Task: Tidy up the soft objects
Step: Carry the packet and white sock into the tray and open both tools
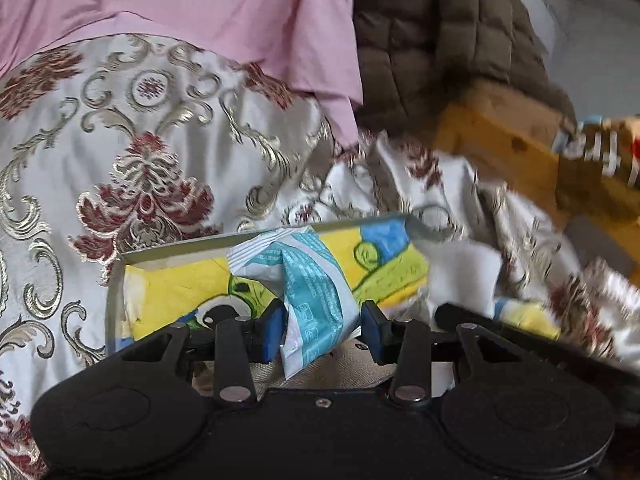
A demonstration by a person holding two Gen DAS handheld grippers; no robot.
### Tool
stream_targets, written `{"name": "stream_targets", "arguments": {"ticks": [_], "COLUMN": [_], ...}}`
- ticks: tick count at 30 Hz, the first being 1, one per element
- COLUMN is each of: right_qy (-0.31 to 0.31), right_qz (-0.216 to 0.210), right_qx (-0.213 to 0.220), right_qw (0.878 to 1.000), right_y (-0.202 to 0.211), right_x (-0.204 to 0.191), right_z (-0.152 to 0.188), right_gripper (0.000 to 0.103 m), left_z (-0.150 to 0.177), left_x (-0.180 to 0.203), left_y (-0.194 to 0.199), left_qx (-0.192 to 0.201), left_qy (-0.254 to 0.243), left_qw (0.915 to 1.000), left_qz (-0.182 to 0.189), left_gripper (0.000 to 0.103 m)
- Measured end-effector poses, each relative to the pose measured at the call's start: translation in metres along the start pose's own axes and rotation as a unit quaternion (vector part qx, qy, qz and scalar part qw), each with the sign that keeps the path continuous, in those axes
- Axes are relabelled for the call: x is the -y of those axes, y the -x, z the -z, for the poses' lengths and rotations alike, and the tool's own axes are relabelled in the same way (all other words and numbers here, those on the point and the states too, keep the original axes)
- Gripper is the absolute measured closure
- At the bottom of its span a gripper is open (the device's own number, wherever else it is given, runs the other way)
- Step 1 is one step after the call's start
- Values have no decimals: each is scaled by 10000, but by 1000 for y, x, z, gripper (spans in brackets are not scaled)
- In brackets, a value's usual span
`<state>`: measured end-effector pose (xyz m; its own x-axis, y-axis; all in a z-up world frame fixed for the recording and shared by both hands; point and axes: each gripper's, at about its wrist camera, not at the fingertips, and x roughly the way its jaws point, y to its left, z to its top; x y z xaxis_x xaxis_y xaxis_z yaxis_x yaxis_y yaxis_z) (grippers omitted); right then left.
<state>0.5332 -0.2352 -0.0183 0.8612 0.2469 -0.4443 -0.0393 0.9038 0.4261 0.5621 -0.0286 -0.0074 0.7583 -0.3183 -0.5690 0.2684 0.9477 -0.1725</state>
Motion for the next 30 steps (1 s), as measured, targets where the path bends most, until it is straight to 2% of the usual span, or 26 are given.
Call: {"name": "stream_targets", "arguments": {"ticks": [2,3,4,5,6,7,8,12,16,22,30], "right_qy": [-69,-87,-115,-121,-70,30,91,-79,-181,-173,55], "right_qz": [-43,-42,-19,5,20,58,126,85,141,131,201], "right_qx": [-41,-46,-35,-8,20,70,114,131,220,459,572], "right_qw": [10000,9999,9999,9999,10000,10000,9998,9998,9995,9987,9981], "right_y": [0,0,1,3,5,8,12,21,30,48,78], "right_x": [2,3,3,4,3,1,0,10,15,14,4], "right_z": [-1,-1,-1,-1,-1,0,0,0,-2,-10,-13], "right_gripper": [83,76,64,57,40,30,27,19,18,14,9], "left_z": [1,2,3,1,2,1,2,7,13,20,23], "left_x": [2,1,0,-1,-2,-3,-5,-7,-9,-7,-1], "left_y": [-5,-6,-6,-6,-4,-3,-1,9,21,39,80], "left_qx": [-96,-131,-155,-156,-133,-122,-105,67,163,327,707], "left_qy": [-79,-72,-56,-37,22,90,150,181,298,332,552], "left_qw": [9999,9998,9998,9998,9998,9998,9998,9996,9991,9984,9949], "left_qz": [-93,-107,-120,-137,-146,-122,-79,-183,-260,-326,-456], "left_gripper": [57,56,54,53,52,49,46,39,31,28,18]}}
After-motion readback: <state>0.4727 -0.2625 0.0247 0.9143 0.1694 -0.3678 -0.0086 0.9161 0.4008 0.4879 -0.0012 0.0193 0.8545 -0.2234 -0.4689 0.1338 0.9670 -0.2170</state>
